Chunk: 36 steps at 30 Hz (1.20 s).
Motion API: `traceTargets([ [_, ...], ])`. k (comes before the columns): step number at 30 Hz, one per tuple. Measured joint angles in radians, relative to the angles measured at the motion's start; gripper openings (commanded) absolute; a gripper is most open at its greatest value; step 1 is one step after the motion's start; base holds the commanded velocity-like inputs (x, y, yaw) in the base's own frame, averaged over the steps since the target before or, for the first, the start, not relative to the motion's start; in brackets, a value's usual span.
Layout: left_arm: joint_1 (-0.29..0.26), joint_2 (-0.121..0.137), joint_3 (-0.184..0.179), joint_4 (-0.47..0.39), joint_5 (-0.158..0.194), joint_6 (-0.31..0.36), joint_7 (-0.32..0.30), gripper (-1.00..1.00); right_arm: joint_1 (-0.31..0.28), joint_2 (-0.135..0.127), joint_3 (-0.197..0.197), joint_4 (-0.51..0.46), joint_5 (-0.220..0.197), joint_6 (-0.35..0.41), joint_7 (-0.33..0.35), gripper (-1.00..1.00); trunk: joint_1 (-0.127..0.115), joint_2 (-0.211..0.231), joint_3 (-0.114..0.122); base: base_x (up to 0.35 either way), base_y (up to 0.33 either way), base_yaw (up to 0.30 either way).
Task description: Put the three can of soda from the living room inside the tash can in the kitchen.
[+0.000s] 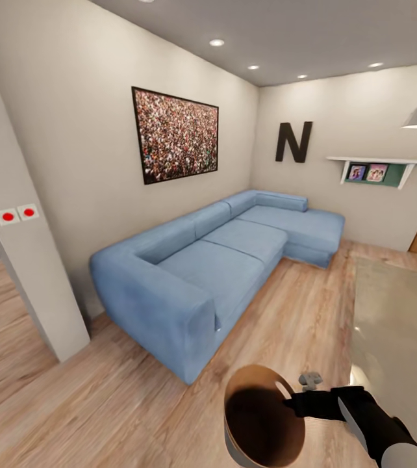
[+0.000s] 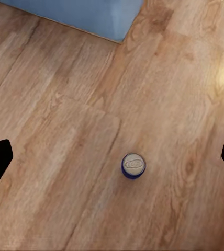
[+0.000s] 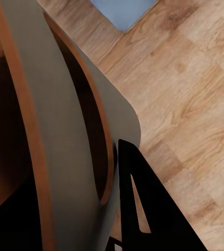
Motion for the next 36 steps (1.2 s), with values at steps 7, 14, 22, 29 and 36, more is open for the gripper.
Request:
traceTargets([
  [7, -0.001, 0.001, -0.019, 0.003, 0.001, 0.000, 0.000, 1.00, 0.000, -0.001, -0.003, -0.001, -0.001, -0.001, 0.000, -1.00, 0.000, 0.000, 0.000, 0.210, 0.000, 0.000],
  [14, -0.001, 0.001, -0.020, 0.003, 0.003, -0.001, 0.001, 1.00, 0.000, -0.004, -0.008, -0.001, -0.003, -0.001, 0.000, -1.00, 0.000, 0.000, 0.000, 0.036, 0.000, 0.000],
  [22, -0.001, -0.001, -0.023, 0.004, 0.003, -0.001, 0.003, 1.00, 0.000, -0.010, -0.012, -0.002, -0.005, -0.002, 0.000, -1.00, 0.000, 0.000, 0.000, 0.005, 0.000, 0.000],
  [29, -0.001, -0.003, -0.021, 0.004, 0.004, -0.001, 0.002, 1.00, -0.001, -0.018, -0.018, -0.002, -0.007, -0.001, -0.001, -1.00, 0.000, 0.000, 0.000, 0.000, 0.000, 0.000],
  [36, -0.001, -0.004, -0.012, 0.005, 0.006, 0.000, 0.002, 1.00, -0.013, -0.046, -0.051, -0.003, -0.005, 0.038, -0.004, -1.00, 0.000, 0.000, 0.000, 0.000, 0.000, 0.000],
])
